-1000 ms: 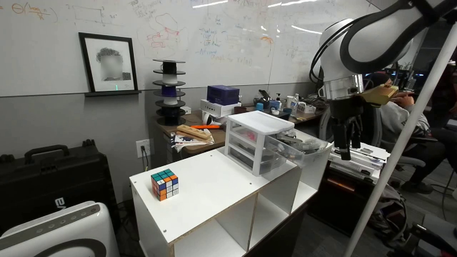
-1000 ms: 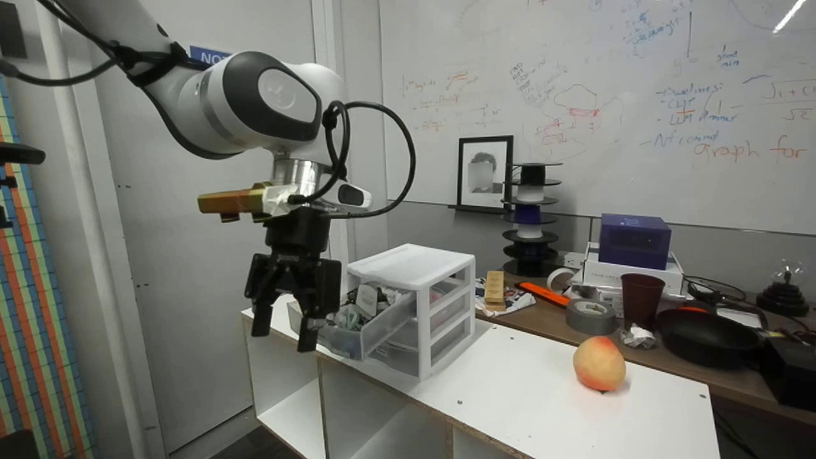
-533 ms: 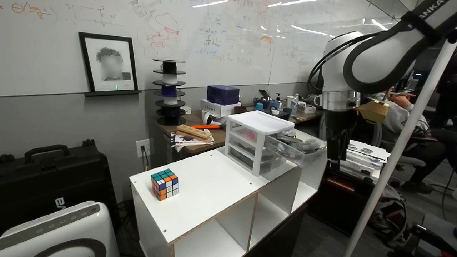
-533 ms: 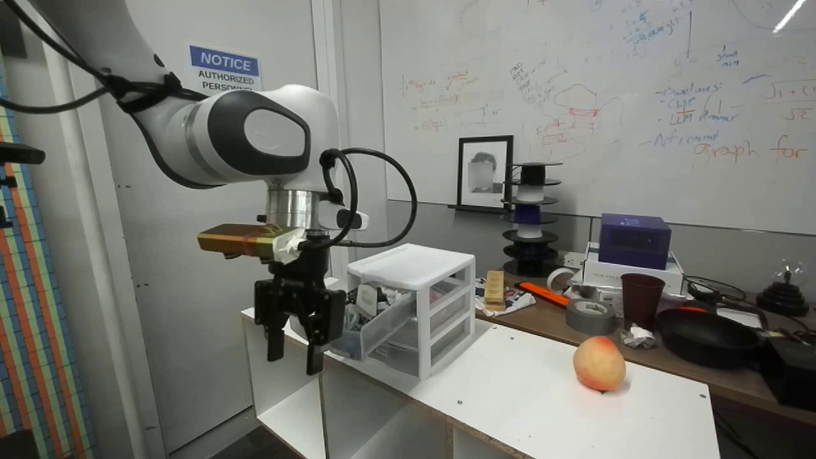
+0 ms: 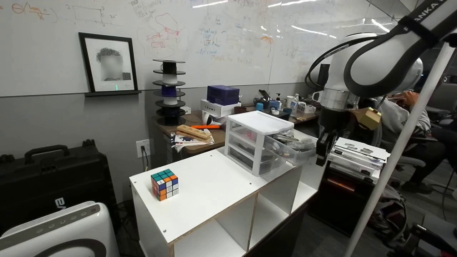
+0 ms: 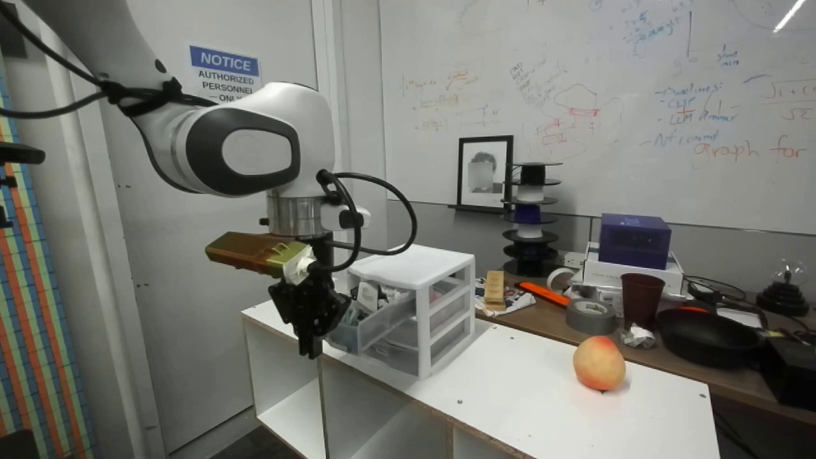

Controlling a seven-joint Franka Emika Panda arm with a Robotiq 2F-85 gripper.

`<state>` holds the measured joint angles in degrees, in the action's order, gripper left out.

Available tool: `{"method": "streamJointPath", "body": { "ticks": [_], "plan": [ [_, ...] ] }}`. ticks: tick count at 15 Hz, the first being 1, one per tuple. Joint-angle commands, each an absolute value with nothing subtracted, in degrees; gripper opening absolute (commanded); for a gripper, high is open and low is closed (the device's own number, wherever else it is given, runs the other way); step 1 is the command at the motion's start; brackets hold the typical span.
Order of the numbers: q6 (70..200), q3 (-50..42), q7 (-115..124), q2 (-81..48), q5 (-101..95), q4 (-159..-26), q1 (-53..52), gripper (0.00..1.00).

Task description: Put the two white objects into the drawer then close the drawer.

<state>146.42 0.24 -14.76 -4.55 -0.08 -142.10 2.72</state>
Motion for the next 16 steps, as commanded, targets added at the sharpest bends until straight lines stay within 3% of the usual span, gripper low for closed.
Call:
{"method": "streamJointPath", "body": {
  "ticks": [1,5,16],
  "plan": [
    [156.09,0.82,-20.41,-4.95,5.06,-142.77,2.80,0.04],
    [164.74,2.03,-25.13,-7.24,9.80,-141.72,3.47,0.09],
    [177.68,3.09,-25.39,-18.82,14.10,-131.94,4.47,0.11]
  ]
}}
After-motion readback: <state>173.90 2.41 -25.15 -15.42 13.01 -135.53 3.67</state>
